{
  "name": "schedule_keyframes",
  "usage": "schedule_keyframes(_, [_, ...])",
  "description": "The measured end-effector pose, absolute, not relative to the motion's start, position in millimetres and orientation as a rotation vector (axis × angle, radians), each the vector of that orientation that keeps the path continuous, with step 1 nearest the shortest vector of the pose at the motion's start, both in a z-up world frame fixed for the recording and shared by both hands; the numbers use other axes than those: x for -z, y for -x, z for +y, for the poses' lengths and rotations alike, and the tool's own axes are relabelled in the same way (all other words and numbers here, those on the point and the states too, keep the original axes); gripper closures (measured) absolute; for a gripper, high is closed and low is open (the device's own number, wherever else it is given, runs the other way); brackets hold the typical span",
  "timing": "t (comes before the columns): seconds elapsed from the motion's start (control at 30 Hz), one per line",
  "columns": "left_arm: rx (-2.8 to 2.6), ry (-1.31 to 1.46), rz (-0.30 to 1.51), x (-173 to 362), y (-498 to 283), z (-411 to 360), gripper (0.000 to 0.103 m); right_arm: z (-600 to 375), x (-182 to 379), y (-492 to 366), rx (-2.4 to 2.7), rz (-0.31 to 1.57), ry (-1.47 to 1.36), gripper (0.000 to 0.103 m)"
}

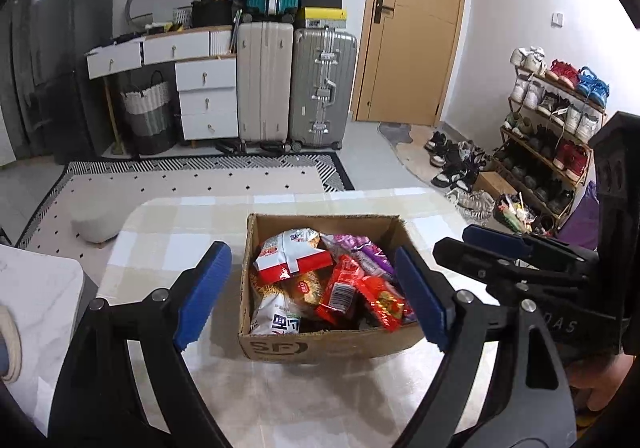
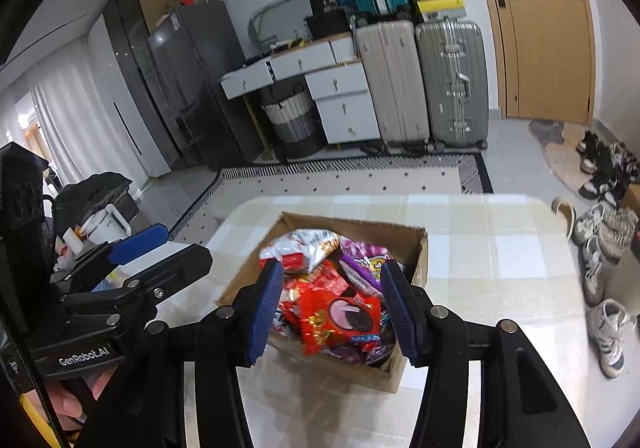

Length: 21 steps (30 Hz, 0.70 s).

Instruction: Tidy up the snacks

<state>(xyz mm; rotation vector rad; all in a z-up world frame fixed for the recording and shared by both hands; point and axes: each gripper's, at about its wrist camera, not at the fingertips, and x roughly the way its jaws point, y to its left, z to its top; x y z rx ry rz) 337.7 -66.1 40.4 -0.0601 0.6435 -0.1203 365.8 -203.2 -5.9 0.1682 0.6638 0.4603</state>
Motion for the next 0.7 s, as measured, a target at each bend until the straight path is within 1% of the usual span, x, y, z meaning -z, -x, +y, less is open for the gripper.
schedule_keyframes(0.07, [0.116, 0.056, 0.621, -57, -322, -68, 0.018, -203, -9, -350, -0.458, 0.623, -0.151, 0.051])
schedule_keyframes(0.1, [0.118, 0.056, 0.609, -63, -314, -69, 0.017, -204, -16, -342, -0.451, 0.607, -0.142, 0.05])
schedule_keyframes(0.17, [0.119, 0.055, 0.59, -76, -296, -69, 0.016, -204, -31, -325, -0.44, 0.568, -0.127, 0.043])
schedule_keyframes(0.27, [0.119, 0.074, 0.541, -98, -264, -65, 0.014, -205, -54, -293, -0.433, 0.499, -0.101, 0.041])
schedule_keyframes(0.3, [0.116, 0.078, 0.526, -106, -254, -65, 0.011, -205, -62, -281, -0.435, 0.474, -0.09, 0.04])
schedule_keyframes(0.37, [0.096, 0.081, 0.486, -122, -230, -62, 0.001, -206, -74, -257, -0.426, 0.423, -0.076, 0.034])
schedule_keyframes(0.43, [0.09, 0.087, 0.433, -137, -203, -58, 0.001, -212, -86, -232, -0.41, 0.364, -0.086, 0.019])
schedule_keyframes(0.5, [0.075, 0.081, 0.398, -150, -182, -55, 0.001, -217, -98, -206, -0.42, 0.299, -0.112, 0.01])
schedule_keyframes(0.57, [0.053, 0.069, 0.364, -161, -156, -52, 0.001, -219, -107, -181, -0.431, 0.248, -0.116, 0.01])
schedule_keyframes(0.6, [0.031, 0.056, 0.355, -164, -145, -50, 0.001, -220, -109, -169, -0.434, 0.228, -0.11, 0.008])
schedule_keyframes(0.67, [-0.048, 0.025, 0.34, -168, -122, -48, 0.001, -221, -112, -144, -0.431, 0.169, -0.102, 0.001])
schedule_keyframes(0.7, [-0.072, 0.014, 0.32, -168, -109, -47, 0.001, -223, -112, -130, -0.423, 0.131, -0.1, 0.001])
